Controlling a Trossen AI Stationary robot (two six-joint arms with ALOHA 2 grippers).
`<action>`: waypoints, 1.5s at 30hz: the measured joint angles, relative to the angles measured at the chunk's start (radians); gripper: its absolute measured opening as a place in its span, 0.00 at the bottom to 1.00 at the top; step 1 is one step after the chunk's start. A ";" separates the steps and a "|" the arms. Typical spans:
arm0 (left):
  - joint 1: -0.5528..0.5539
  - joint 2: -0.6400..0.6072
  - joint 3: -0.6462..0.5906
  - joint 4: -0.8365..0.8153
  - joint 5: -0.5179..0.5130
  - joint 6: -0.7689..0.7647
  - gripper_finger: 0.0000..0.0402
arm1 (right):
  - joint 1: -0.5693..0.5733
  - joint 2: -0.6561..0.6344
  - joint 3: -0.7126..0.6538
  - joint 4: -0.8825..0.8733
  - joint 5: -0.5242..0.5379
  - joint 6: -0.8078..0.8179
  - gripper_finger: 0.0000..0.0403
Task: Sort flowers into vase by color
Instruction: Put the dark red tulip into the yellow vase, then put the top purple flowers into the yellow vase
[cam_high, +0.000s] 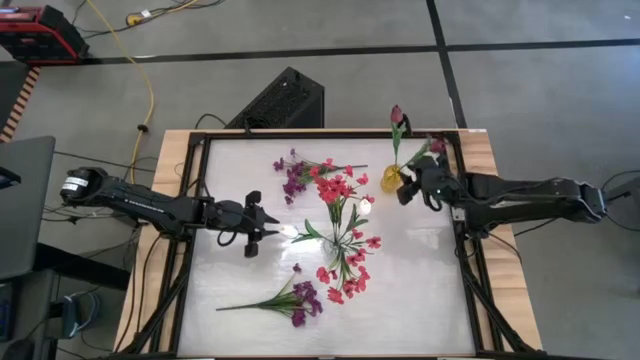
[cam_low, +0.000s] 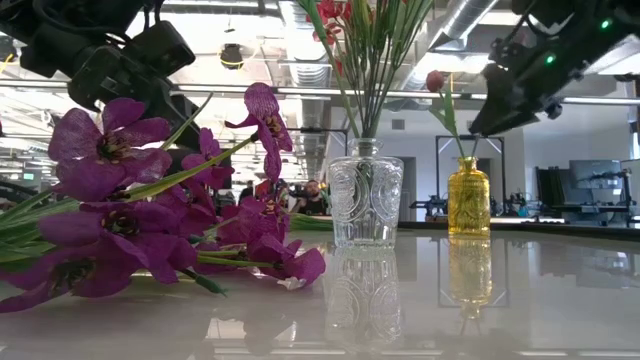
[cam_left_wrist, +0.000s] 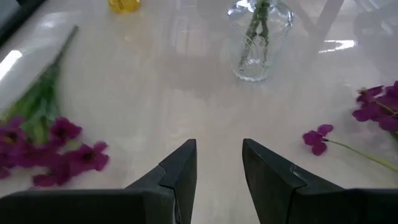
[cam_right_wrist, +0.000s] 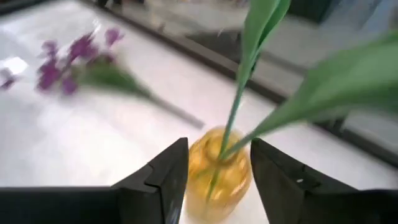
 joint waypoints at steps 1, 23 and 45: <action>0.000 0.000 0.000 0.006 -0.011 0.016 0.30 | 0.000 0.000 0.019 -0.045 -0.037 0.022 0.51; 0.293 0.085 0.009 0.483 0.186 0.167 0.30 | 0.253 0.000 0.073 -0.108 -0.377 0.215 0.52; 0.621 0.973 1.034 -0.460 0.304 0.465 0.45 | 0.461 0.339 0.073 0.125 -0.230 0.248 0.52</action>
